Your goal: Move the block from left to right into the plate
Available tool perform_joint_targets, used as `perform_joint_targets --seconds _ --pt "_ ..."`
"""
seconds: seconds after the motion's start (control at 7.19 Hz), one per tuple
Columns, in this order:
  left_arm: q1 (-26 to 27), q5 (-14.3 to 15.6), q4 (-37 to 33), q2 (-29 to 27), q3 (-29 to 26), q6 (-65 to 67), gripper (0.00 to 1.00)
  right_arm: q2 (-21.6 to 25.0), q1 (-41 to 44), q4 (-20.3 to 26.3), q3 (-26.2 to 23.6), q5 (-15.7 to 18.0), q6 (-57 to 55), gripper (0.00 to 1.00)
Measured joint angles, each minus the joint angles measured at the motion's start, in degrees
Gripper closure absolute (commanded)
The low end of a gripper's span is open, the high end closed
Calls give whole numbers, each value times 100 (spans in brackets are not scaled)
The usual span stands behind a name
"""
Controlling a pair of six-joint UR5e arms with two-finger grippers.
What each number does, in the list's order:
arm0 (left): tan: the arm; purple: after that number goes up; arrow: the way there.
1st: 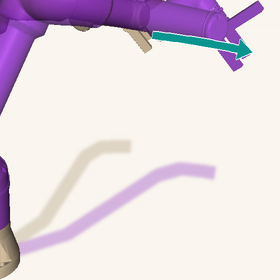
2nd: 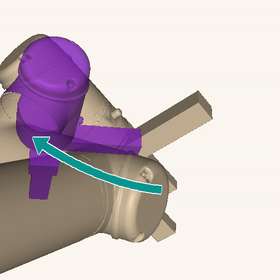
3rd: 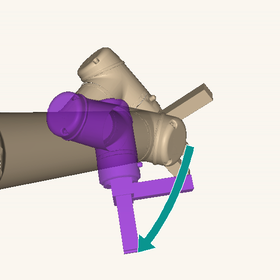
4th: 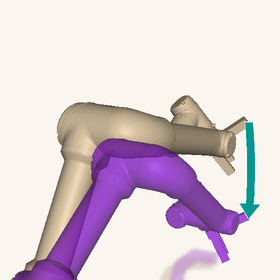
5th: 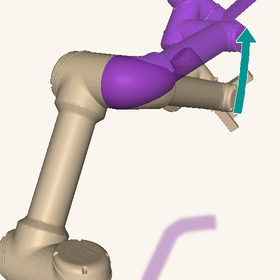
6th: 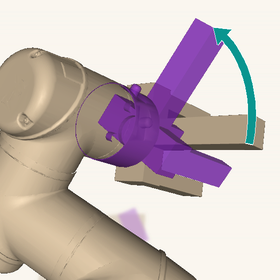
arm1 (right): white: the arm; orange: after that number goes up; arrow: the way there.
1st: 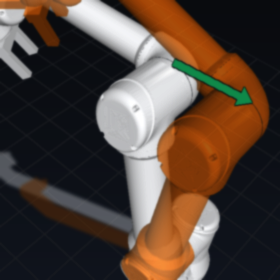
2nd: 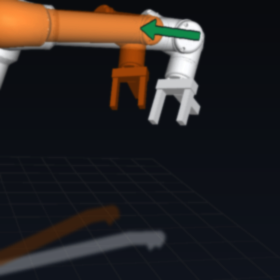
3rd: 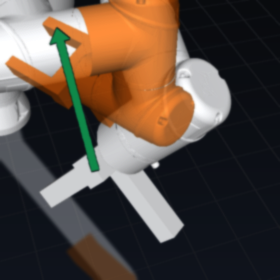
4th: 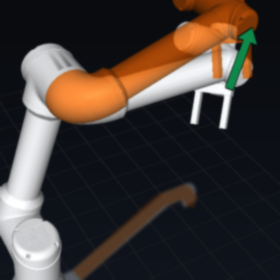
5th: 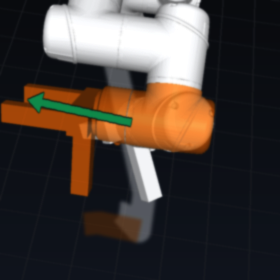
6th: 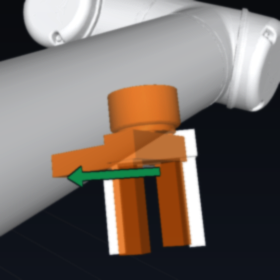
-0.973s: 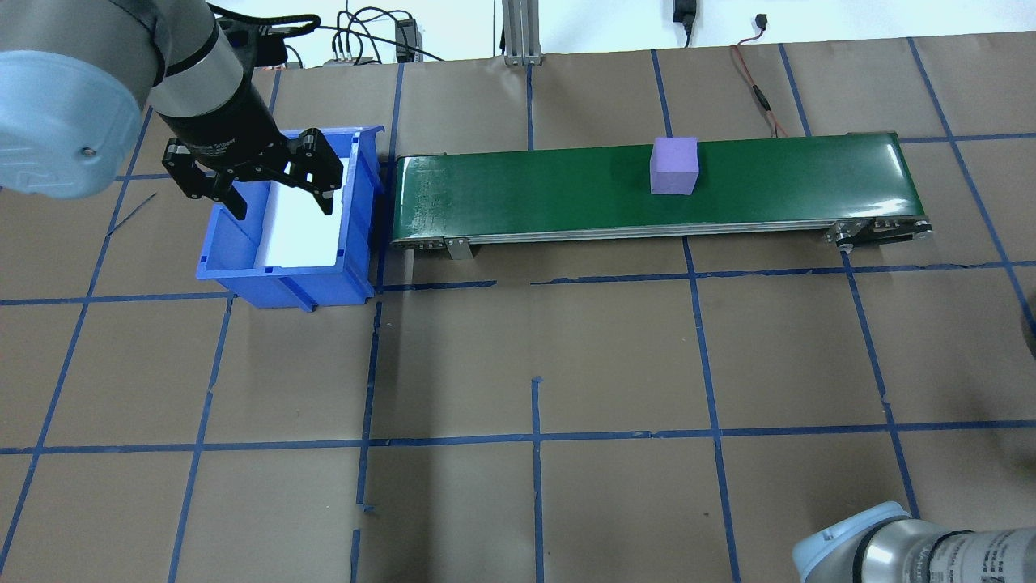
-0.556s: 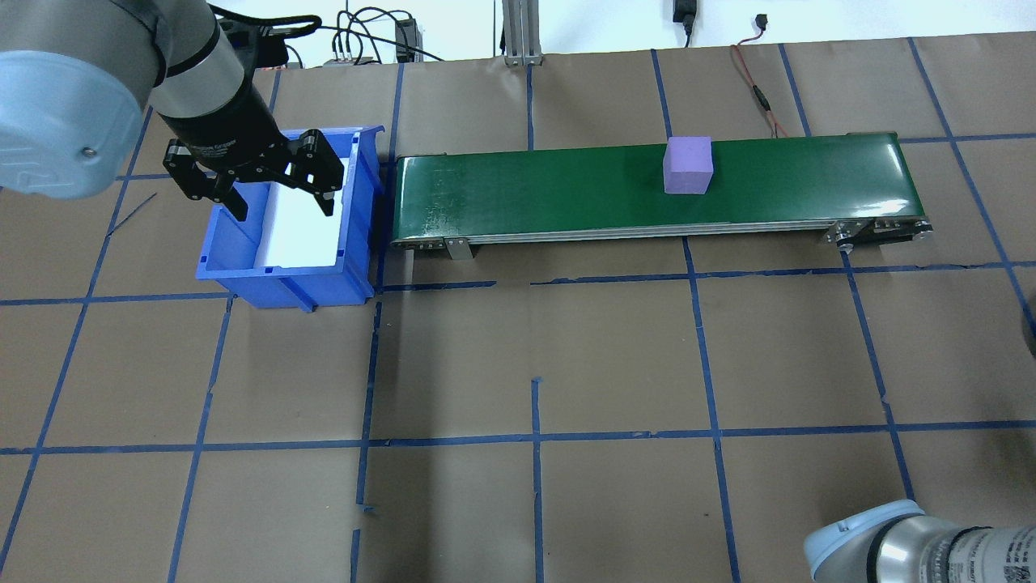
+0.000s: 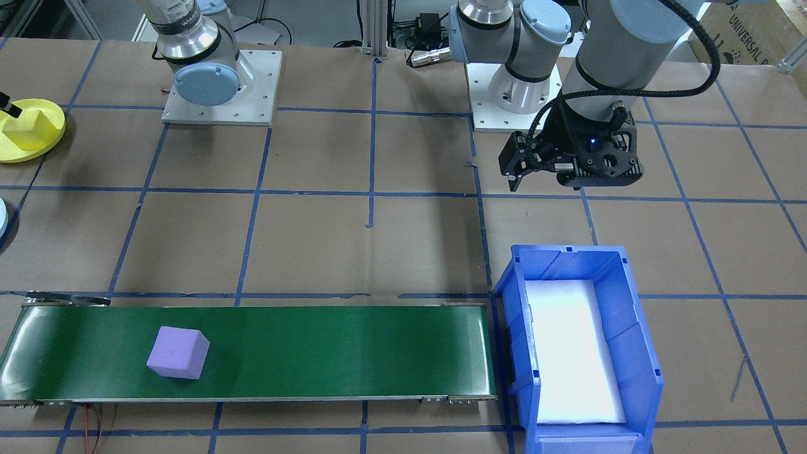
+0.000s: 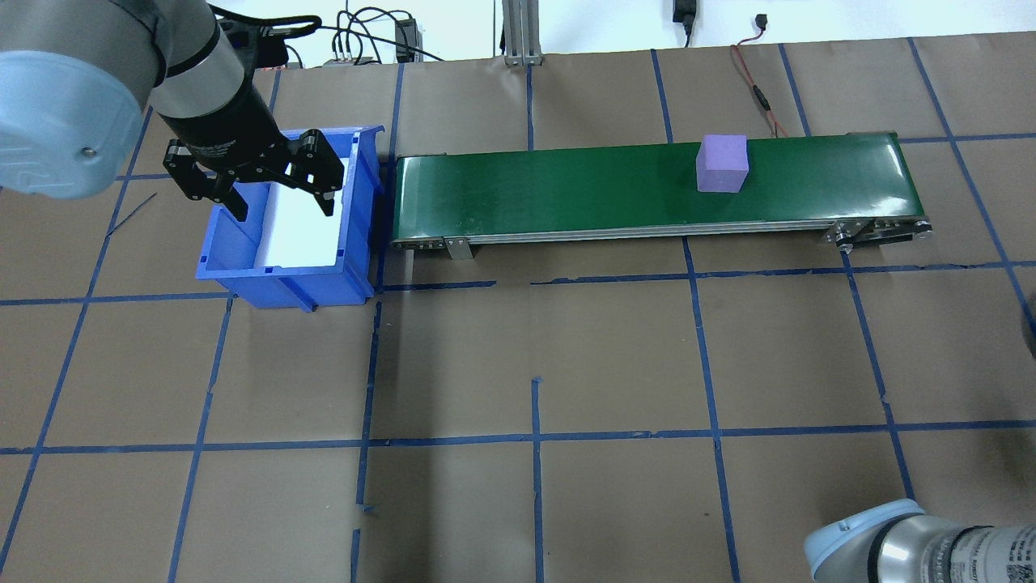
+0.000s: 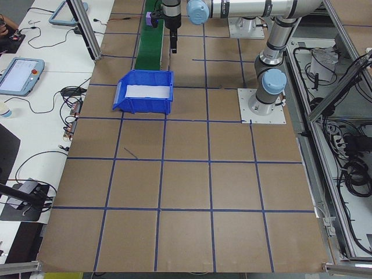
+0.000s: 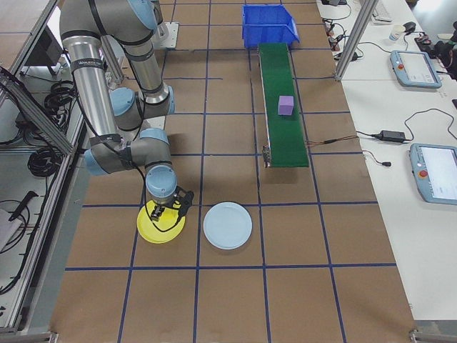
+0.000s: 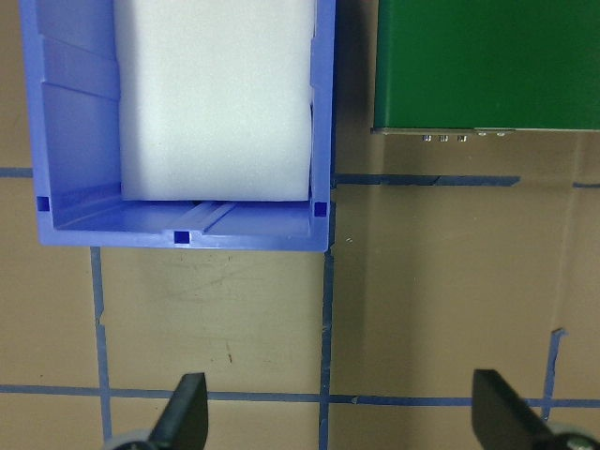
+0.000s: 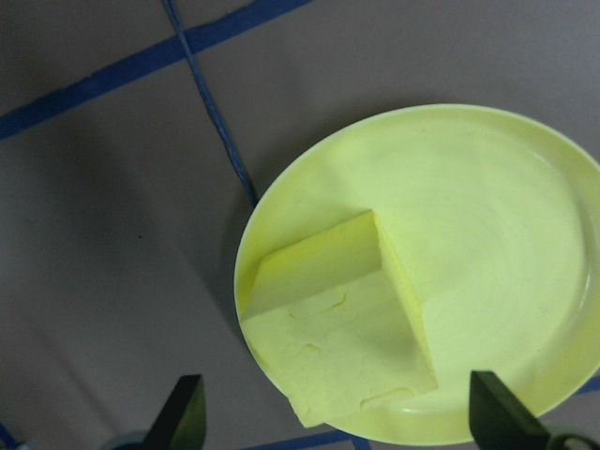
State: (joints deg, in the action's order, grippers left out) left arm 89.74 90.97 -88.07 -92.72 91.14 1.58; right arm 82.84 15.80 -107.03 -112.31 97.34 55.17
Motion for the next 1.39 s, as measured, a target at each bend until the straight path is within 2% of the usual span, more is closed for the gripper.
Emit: perform_joint_targets --seconds 0.28,0.56,0.83,1.11,1.39 --pt "0 -2 0 0 0 0 0 -4 1025 422 871 -302 -102 0" --pt "0 -4 0 -1 0 0 0 -198 1944 533 1326 -925 -673 0" --pt "0 -8 0 0 0 0 0 -642 2694 514 1607 -1583 -1334 0" --pt "0 -9 0 0 0 0 0 -1027 3517 390 2160 -2060 -2251 0" --pt "0 -9 0 -1 0 4 0 -1373 4053 196 2325 -2544 -2891 0"
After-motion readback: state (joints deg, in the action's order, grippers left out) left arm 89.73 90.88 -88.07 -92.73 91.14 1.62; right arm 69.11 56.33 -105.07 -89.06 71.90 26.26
